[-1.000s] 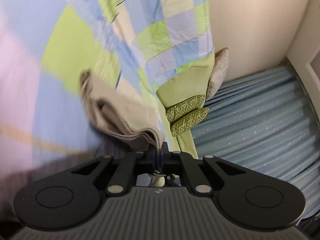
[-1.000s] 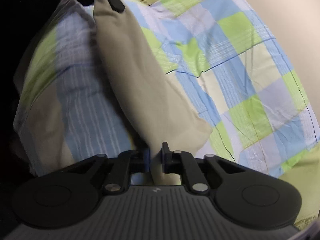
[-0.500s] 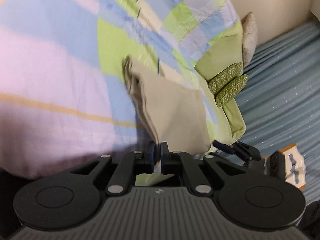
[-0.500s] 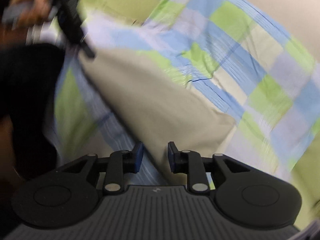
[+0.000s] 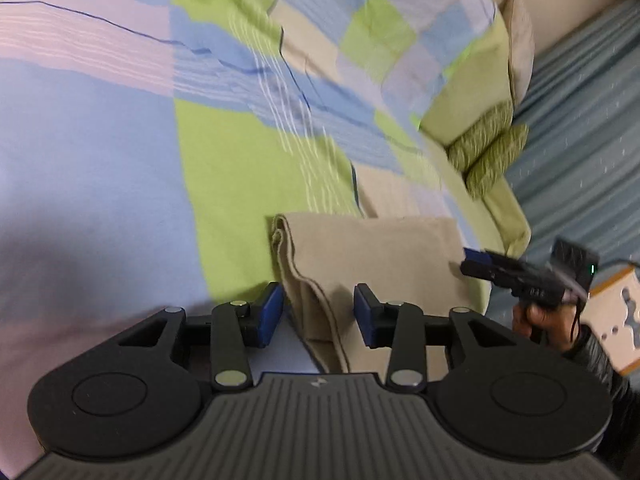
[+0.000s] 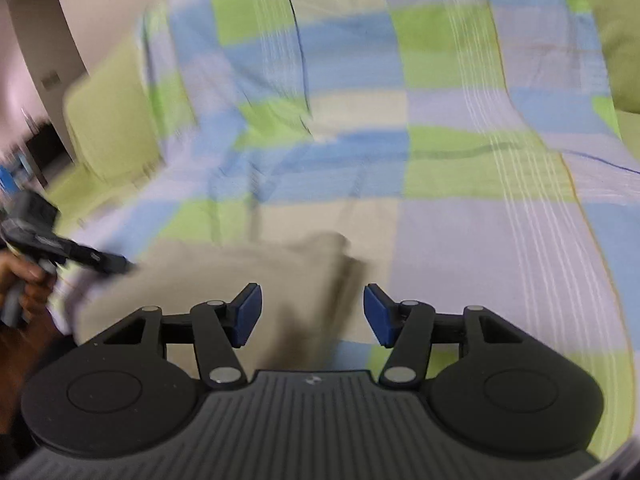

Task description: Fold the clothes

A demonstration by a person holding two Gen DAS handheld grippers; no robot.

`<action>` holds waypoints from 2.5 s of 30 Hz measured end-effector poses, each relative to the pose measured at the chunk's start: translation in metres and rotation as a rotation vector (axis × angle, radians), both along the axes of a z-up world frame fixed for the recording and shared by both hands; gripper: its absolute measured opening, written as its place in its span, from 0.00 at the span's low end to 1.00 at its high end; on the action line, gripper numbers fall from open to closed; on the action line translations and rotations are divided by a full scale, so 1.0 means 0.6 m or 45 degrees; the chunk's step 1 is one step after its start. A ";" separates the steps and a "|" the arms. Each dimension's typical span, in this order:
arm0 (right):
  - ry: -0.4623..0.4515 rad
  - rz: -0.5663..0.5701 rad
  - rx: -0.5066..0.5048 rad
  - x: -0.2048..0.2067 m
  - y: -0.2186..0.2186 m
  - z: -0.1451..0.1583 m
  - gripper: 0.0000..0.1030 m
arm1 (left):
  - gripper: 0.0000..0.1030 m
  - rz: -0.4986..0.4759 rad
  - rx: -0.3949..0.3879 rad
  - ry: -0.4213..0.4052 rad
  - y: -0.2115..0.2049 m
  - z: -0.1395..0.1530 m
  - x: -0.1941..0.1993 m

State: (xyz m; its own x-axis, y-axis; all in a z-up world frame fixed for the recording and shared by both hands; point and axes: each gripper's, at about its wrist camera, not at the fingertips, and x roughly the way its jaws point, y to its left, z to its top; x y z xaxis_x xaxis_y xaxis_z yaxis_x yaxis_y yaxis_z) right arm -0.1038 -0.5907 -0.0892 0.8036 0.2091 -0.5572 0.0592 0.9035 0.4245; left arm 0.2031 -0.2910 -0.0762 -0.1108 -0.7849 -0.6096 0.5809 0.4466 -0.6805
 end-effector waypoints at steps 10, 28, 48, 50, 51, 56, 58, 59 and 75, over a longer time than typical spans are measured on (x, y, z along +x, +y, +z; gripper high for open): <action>0.028 -0.011 0.585 0.045 -0.040 -0.090 0.10 | 0.10 -0.002 -0.133 0.037 0.000 -0.020 0.002; -0.135 -0.257 0.025 0.102 -0.073 -0.041 0.32 | 0.29 0.063 0.128 -0.557 -0.063 0.044 0.030; -0.166 -0.004 -0.290 -0.045 0.106 -0.034 0.31 | 0.30 -0.073 0.251 -0.824 -0.048 0.038 -0.195; -0.185 -0.071 -0.295 -0.067 0.112 -0.021 0.31 | 0.30 -0.063 0.226 -0.856 -0.051 0.051 -0.212; -0.199 -0.093 -0.309 -0.074 0.118 -0.013 0.31 | 0.32 -0.073 0.200 -0.877 -0.056 0.058 -0.225; -0.297 -0.101 -0.323 -0.059 0.151 0.009 0.39 | 0.38 -0.157 0.276 -0.918 -0.100 0.039 -0.253; -0.245 -0.078 -0.320 -0.034 0.159 -0.005 0.40 | 0.38 -0.135 0.301 -0.907 -0.103 0.032 -0.257; -0.208 -0.077 -0.317 -0.027 0.160 -0.014 0.41 | 0.38 -0.118 0.305 -0.894 -0.101 0.033 -0.258; -0.198 -0.178 -0.293 -0.062 0.138 -0.037 0.41 | 0.38 -0.094 0.310 -0.889 -0.101 0.027 -0.262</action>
State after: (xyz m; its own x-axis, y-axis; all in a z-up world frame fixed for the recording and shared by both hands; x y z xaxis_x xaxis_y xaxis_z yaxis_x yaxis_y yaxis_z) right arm -0.1409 -0.5079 -0.1115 0.8949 -0.0267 -0.4455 0.1399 0.9647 0.2232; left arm 0.0461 -0.3513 -0.0600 0.3190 -0.6239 -0.7135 0.8764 0.4808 -0.0286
